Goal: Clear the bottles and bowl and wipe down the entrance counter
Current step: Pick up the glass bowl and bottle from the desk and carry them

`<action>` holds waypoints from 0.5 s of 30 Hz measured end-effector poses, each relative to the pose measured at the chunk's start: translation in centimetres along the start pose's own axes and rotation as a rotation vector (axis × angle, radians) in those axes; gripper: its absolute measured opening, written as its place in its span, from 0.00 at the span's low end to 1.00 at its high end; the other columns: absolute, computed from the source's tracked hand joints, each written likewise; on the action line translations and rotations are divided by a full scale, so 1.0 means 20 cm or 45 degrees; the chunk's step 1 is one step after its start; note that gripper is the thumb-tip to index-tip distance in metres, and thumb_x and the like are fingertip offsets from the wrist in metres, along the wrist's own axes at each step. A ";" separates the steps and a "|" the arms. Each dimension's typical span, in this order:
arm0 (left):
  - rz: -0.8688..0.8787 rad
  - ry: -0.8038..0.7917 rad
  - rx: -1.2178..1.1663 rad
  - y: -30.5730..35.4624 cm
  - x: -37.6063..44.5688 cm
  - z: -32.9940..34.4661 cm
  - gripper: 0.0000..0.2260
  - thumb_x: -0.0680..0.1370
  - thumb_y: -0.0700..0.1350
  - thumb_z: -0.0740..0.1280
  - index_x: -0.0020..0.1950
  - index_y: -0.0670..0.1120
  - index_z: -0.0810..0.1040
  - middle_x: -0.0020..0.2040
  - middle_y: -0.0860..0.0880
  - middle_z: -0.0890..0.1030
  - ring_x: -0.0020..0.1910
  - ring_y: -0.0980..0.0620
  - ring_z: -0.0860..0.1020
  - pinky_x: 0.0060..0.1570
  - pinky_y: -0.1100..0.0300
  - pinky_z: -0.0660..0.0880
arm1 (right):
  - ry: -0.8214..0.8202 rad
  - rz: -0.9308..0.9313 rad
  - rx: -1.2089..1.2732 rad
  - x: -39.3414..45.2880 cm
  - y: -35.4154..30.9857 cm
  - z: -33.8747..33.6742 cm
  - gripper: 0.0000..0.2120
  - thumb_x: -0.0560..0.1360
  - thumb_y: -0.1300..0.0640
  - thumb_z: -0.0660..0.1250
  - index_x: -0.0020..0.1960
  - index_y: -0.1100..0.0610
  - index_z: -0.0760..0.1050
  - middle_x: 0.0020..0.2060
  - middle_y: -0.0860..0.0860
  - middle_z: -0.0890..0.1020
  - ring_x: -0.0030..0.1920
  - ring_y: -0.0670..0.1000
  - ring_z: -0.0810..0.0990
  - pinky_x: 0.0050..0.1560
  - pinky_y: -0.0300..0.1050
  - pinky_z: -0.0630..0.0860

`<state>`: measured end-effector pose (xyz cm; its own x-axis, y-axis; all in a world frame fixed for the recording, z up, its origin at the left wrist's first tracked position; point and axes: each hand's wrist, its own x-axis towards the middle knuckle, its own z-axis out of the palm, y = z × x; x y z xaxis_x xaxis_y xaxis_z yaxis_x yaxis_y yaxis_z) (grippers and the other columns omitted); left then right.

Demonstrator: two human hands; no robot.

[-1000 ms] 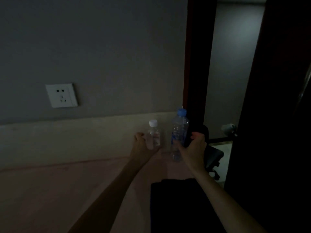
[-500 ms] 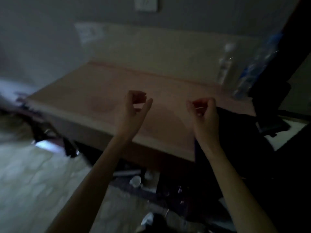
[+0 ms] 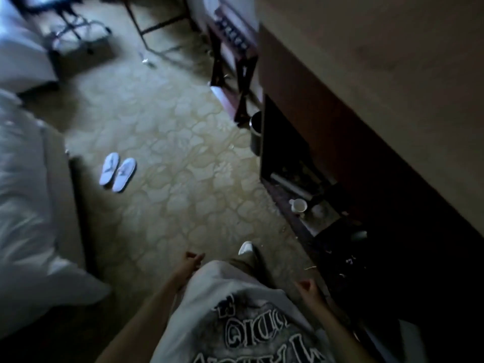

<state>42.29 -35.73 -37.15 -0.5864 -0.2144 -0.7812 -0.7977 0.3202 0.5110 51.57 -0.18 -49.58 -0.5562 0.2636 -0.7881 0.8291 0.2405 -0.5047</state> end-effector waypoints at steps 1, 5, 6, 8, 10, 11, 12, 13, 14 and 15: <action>-0.055 0.028 0.009 -0.10 -0.01 -0.05 0.08 0.81 0.44 0.64 0.44 0.42 0.70 0.39 0.47 0.71 0.36 0.53 0.70 0.34 0.61 0.68 | -0.011 0.059 -0.060 0.03 0.02 0.01 0.11 0.74 0.63 0.71 0.40 0.53 0.70 0.39 0.54 0.79 0.50 0.59 0.79 0.55 0.55 0.75; -0.284 0.194 -0.073 -0.35 -0.07 -0.21 0.09 0.81 0.40 0.64 0.41 0.40 0.74 0.39 0.44 0.73 0.43 0.45 0.73 0.43 0.56 0.71 | -0.141 0.064 -0.204 0.10 -0.28 0.14 0.06 0.76 0.56 0.68 0.46 0.56 0.72 0.42 0.56 0.79 0.47 0.59 0.79 0.54 0.58 0.76; -0.336 0.217 -0.073 -0.40 -0.07 -0.23 0.07 0.81 0.40 0.64 0.44 0.39 0.75 0.42 0.42 0.74 0.46 0.44 0.73 0.46 0.53 0.71 | -0.178 0.013 -0.236 0.12 -0.40 0.19 0.07 0.76 0.54 0.68 0.44 0.53 0.70 0.44 0.57 0.79 0.47 0.59 0.79 0.52 0.56 0.77; -0.413 0.215 -0.071 -0.47 -0.07 -0.27 0.07 0.80 0.42 0.65 0.54 0.39 0.74 0.49 0.42 0.74 0.49 0.44 0.73 0.47 0.52 0.71 | -0.270 -0.092 -0.322 0.15 -0.69 0.29 0.08 0.76 0.53 0.67 0.43 0.51 0.68 0.45 0.56 0.79 0.48 0.58 0.80 0.45 0.48 0.75; -0.487 0.210 -0.105 -0.51 -0.04 -0.31 0.08 0.80 0.41 0.64 0.57 0.39 0.73 0.51 0.42 0.73 0.44 0.47 0.73 0.40 0.55 0.72 | -0.346 -0.173 -0.420 0.21 -0.96 0.40 0.08 0.76 0.50 0.67 0.46 0.52 0.69 0.46 0.55 0.80 0.46 0.55 0.79 0.45 0.46 0.73; -0.527 0.208 -0.145 -0.52 -0.02 -0.34 0.08 0.81 0.40 0.63 0.57 0.37 0.73 0.51 0.41 0.73 0.41 0.48 0.73 0.36 0.56 0.71 | -0.364 -0.213 -0.469 0.24 -1.10 0.45 0.10 0.76 0.48 0.66 0.48 0.53 0.70 0.46 0.55 0.80 0.46 0.55 0.79 0.46 0.46 0.74; -0.559 0.203 -0.190 -0.51 0.00 -0.36 0.07 0.81 0.39 0.62 0.56 0.36 0.72 0.51 0.39 0.73 0.39 0.48 0.72 0.34 0.57 0.70 | -0.382 -0.251 -0.506 0.25 -1.22 0.49 0.11 0.76 0.47 0.66 0.51 0.53 0.71 0.47 0.54 0.81 0.46 0.55 0.81 0.48 0.47 0.76; -0.593 0.200 -0.226 -0.51 0.05 -0.39 0.07 0.81 0.39 0.62 0.54 0.35 0.72 0.49 0.38 0.73 0.37 0.48 0.72 0.33 0.57 0.70 | -0.390 -0.277 -0.543 0.29 -1.33 0.53 0.11 0.76 0.46 0.65 0.52 0.53 0.72 0.46 0.52 0.81 0.47 0.55 0.81 0.48 0.48 0.77; -0.616 0.204 -0.255 -0.49 0.11 -0.44 0.07 0.81 0.40 0.62 0.53 0.35 0.72 0.46 0.39 0.73 0.36 0.48 0.71 0.32 0.57 0.69 | -0.386 -0.296 -0.566 0.34 -1.44 0.58 0.10 0.76 0.46 0.65 0.51 0.52 0.73 0.46 0.51 0.82 0.47 0.55 0.82 0.49 0.50 0.78; -0.646 0.209 -0.291 -0.46 0.19 -0.49 0.08 0.81 0.41 0.62 0.51 0.35 0.73 0.43 0.40 0.73 0.35 0.48 0.71 0.31 0.57 0.69 | -0.377 -0.309 -0.574 0.38 -1.53 0.62 0.07 0.77 0.47 0.65 0.49 0.50 0.73 0.44 0.50 0.81 0.46 0.55 0.82 0.50 0.52 0.79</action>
<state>46.02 -48.55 -41.20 -0.1220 -0.4352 -0.8920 -0.9842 -0.0634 0.1655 22.69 -17.17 -44.53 -0.6340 -0.1047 -0.7662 0.5382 0.6518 -0.5343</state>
